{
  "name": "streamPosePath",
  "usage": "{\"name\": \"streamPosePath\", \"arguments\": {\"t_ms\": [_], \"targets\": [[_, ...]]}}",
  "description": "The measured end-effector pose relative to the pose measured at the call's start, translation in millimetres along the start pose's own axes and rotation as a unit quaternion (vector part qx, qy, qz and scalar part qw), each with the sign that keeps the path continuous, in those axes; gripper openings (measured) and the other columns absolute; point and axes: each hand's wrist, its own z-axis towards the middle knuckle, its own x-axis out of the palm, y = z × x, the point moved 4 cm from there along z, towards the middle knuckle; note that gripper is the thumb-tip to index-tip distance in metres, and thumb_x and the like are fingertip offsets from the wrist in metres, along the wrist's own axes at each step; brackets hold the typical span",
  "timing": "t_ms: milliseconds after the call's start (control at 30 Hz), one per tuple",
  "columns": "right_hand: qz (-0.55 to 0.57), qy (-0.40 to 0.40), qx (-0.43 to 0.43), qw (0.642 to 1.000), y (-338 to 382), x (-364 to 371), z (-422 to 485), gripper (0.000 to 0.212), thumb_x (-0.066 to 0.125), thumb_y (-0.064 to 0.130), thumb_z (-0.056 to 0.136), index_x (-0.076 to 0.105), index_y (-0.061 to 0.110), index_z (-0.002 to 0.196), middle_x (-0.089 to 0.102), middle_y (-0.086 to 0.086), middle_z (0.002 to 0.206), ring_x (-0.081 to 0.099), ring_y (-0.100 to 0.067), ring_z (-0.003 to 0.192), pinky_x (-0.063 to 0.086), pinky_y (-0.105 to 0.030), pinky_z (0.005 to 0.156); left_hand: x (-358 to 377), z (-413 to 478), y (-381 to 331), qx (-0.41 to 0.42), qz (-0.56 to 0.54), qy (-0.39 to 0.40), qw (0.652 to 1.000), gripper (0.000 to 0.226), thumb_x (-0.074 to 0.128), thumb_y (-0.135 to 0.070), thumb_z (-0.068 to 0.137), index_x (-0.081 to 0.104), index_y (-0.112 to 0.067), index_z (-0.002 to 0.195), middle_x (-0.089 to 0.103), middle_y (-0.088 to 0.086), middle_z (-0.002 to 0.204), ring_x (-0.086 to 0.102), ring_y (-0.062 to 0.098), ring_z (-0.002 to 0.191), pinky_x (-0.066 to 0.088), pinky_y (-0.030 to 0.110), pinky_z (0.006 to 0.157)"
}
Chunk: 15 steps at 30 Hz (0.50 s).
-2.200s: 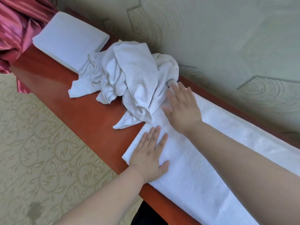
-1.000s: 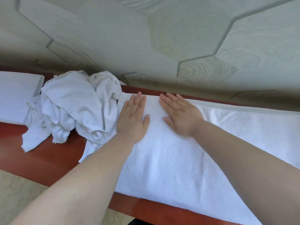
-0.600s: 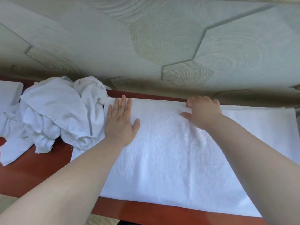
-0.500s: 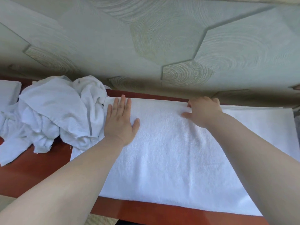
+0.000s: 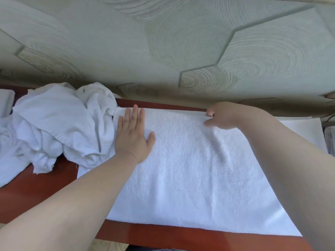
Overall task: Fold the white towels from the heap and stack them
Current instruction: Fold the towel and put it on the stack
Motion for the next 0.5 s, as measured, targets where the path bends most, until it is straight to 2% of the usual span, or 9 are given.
{"name": "streamPosePath", "arguments": {"t_ms": [67,100,200,267,400,500], "targets": [[0.010,-0.057,-0.009,0.998,-2.4,2.5,4.5,0.035,0.057,0.043,0.102,0.064,0.021,0.129,0.067,0.001,0.116,0.062,-0.026,0.110,0.050,-0.038,0.093,-0.8,-0.6,0.0,-0.010,-0.003,0.000,1.000,0.088,0.018,-0.061,0.097,-0.009,-0.012,0.165,-0.018,0.010,0.173,-0.013,0.028,0.160,0.001,0.050,0.130],[0.013,-0.102,0.000,0.995,-6.7,6.4,8.3,0.033,0.055,0.043,0.103,0.064,0.023,0.127,0.067,0.000,0.115,0.062,-0.029,0.111,0.050,-0.041,0.095,-0.7,-1.0,0.7,-0.019,-0.004,-0.002,1.000,0.089,0.019,-0.061,0.097,-0.009,-0.011,0.165,-0.018,0.011,0.173,-0.014,0.029,0.160,0.001,0.050,0.130],[0.016,-0.199,0.010,0.980,-16.3,26.0,16.3,0.024,0.046,0.042,0.106,0.057,0.020,0.109,0.059,0.001,0.090,0.062,-0.032,0.091,0.049,-0.038,0.073,-0.2,-2.4,2.6,-0.042,-0.019,-0.007,0.999,0.090,0.023,-0.060,0.097,-0.006,-0.009,0.165,-0.015,0.013,0.173,-0.012,0.030,0.160,-0.001,0.049,0.130],[0.021,-0.229,0.012,0.973,-19.8,34.9,19.7,0.024,0.042,0.042,0.107,0.050,0.020,0.104,0.055,0.001,0.085,0.056,-0.031,0.081,0.043,-0.036,0.065,0.8,-2.5,3.7,-0.046,-0.026,-0.008,0.999,0.090,0.025,-0.060,0.097,-0.005,-0.009,0.165,-0.014,0.013,0.173,-0.011,0.029,0.160,-0.002,0.048,0.130],[0.015,-0.274,0.002,0.962,-22.7,39.4,23.0,0.029,0.042,0.046,0.106,0.047,0.020,0.097,0.055,-0.002,0.076,0.054,-0.032,0.070,0.035,-0.033,0.058,-0.1,-1.2,5.1,-0.049,-0.032,-0.003,0.998,0.091,0.024,-0.063,0.097,-0.006,-0.010,0.165,-0.017,0.010,0.173,-0.015,0.025,0.160,-0.003,0.046,0.130],[-0.005,-0.298,-0.004,0.954,-31.6,41.8,21.1,0.034,0.041,0.048,0.105,0.047,0.018,0.089,0.052,0.001,0.068,0.049,-0.030,0.064,0.031,-0.033,0.061,-1.3,1.8,6.4,-0.054,-0.038,-0.002,0.998,0.093,0.025,-0.066,0.096,-0.006,-0.012,0.166,-0.017,0.008,0.173,-0.015,0.024,0.160,-0.002,0.046,0.130]]}}
